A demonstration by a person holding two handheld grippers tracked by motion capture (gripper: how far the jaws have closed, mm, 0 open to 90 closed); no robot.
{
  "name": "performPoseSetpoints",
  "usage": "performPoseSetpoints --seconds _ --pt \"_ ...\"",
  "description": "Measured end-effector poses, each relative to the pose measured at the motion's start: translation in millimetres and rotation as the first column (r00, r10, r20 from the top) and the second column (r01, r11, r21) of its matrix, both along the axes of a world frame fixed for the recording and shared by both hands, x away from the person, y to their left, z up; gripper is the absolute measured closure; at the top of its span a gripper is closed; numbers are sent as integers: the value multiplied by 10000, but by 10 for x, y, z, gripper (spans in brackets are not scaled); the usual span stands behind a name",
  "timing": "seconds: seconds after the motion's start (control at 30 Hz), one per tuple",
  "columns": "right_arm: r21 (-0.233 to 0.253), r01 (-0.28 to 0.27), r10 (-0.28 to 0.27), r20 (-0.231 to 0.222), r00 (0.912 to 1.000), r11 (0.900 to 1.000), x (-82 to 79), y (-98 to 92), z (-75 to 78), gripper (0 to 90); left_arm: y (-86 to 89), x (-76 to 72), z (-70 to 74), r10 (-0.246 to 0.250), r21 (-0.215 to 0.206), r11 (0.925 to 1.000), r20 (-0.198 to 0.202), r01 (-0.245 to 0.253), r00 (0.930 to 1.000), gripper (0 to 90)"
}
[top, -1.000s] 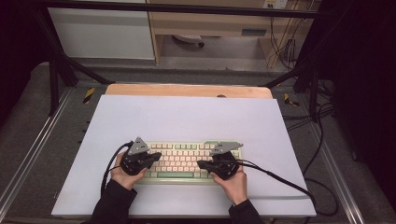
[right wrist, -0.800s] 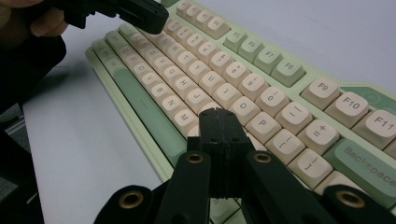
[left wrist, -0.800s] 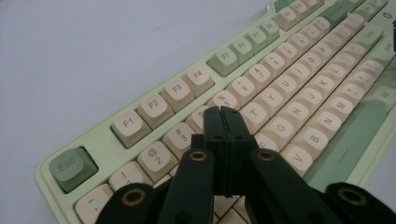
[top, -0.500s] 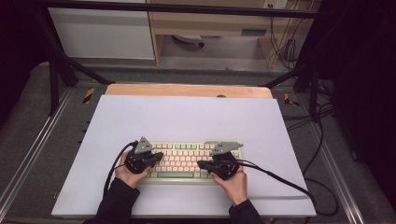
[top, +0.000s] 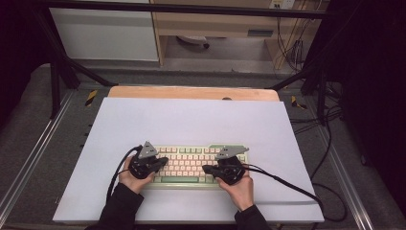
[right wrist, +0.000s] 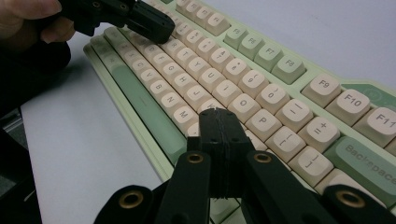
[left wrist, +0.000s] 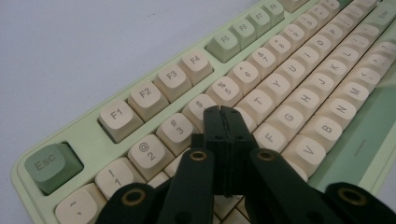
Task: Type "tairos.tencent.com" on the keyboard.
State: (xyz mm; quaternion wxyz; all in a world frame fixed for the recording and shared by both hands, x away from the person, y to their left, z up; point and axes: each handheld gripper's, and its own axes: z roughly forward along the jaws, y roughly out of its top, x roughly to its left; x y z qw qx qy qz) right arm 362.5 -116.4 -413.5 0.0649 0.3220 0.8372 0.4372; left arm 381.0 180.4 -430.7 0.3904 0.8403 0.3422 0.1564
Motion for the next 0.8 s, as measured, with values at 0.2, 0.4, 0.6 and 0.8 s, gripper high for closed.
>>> performPoseSetpoints --seconds 0.2,0.4,0.6,0.8 --pt "-3 7 -7 36 10000 10000 -3 -2 6 900 13 -36 43 -46 -143 9999 113 48 9999 900" --pt "63 -14 14 75 10000 10000 -6 -3 13 900 50 -79 82 -95 -208 9997 148 98 9998 900" --pt "127 -15 14 63 10000 9999 -10 -4 24 900 116 -128 100 -76 -265 9996 127 80 9999 900" --pt "206 -53 53 2 10000 9998 -8 20 10 900 177 -163 102 -56 -354 9994 85 59 9999 900"
